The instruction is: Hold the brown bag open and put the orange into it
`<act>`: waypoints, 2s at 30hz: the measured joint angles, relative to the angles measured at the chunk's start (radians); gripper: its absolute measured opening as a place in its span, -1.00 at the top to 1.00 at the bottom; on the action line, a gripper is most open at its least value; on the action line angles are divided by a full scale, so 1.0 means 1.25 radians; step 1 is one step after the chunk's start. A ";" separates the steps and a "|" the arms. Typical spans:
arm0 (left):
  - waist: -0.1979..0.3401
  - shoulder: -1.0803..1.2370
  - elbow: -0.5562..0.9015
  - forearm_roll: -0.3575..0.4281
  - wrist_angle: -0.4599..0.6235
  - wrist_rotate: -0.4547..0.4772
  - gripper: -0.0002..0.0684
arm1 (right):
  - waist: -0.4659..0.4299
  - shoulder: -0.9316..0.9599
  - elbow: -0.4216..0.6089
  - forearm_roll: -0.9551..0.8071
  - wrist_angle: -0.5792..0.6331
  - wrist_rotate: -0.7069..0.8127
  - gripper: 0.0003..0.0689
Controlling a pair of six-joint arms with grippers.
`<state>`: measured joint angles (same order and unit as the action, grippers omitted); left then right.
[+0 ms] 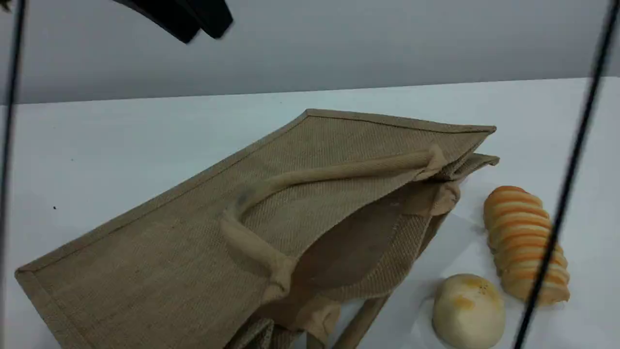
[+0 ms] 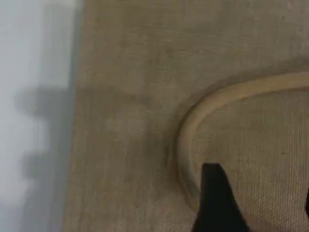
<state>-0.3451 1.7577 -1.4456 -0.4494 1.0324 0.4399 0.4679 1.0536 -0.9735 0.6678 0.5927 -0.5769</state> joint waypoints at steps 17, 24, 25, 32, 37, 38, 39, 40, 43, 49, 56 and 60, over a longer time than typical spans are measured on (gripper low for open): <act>-0.118 0.120 0.055 0.000 -0.110 0.000 -0.14 | 0.000 -0.373 0.000 -0.629 0.438 0.563 -0.37; -0.194 0.186 0.063 0.002 -0.149 0.000 -0.14 | 0.000 -0.475 0.000 -0.691 0.505 0.601 -0.37; -0.203 0.198 0.063 0.002 -0.149 -0.001 -0.14 | 0.000 -0.481 0.000 -0.693 0.505 0.604 -0.37; -0.228 0.267 0.063 0.001 -0.168 -0.001 -0.14 | 0.000 -0.485 0.000 -0.705 0.503 0.609 -0.37; -0.228 0.272 0.063 0.003 -0.189 -0.001 -0.14 | 0.000 -0.484 0.000 -0.706 0.503 0.609 -0.37; -0.228 0.272 0.063 0.003 -0.189 -0.001 -0.14 | 0.000 -0.484 0.000 -0.706 0.503 0.609 -0.37; -0.228 0.272 0.063 0.003 -0.189 -0.001 -0.14 | 0.000 -0.484 0.000 -0.707 0.503 0.609 -0.37; -0.228 0.272 0.063 0.003 -0.189 -0.004 -0.14 | 0.000 -0.484 0.000 -0.707 0.503 0.609 -0.37; -0.228 0.266 0.061 0.004 -0.187 -0.004 -0.14 | 0.000 -0.484 0.000 -0.707 0.503 0.608 -0.37; -0.228 0.215 0.061 0.011 -0.149 -0.003 -0.14 | 0.000 -0.484 0.000 -0.708 0.503 0.608 -0.37; -0.228 0.107 0.061 0.029 -0.080 -0.027 -0.14 | 0.000 -0.484 0.000 -0.673 0.503 0.600 -0.37; -0.228 0.037 0.061 0.030 -0.046 -0.049 -0.14 | 0.000 -0.486 0.000 -0.661 0.503 0.575 -0.37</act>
<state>-0.6302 1.8036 -1.3691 -0.4118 0.9751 0.3782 0.4679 0.4459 -0.9735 -0.1582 1.2214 0.1417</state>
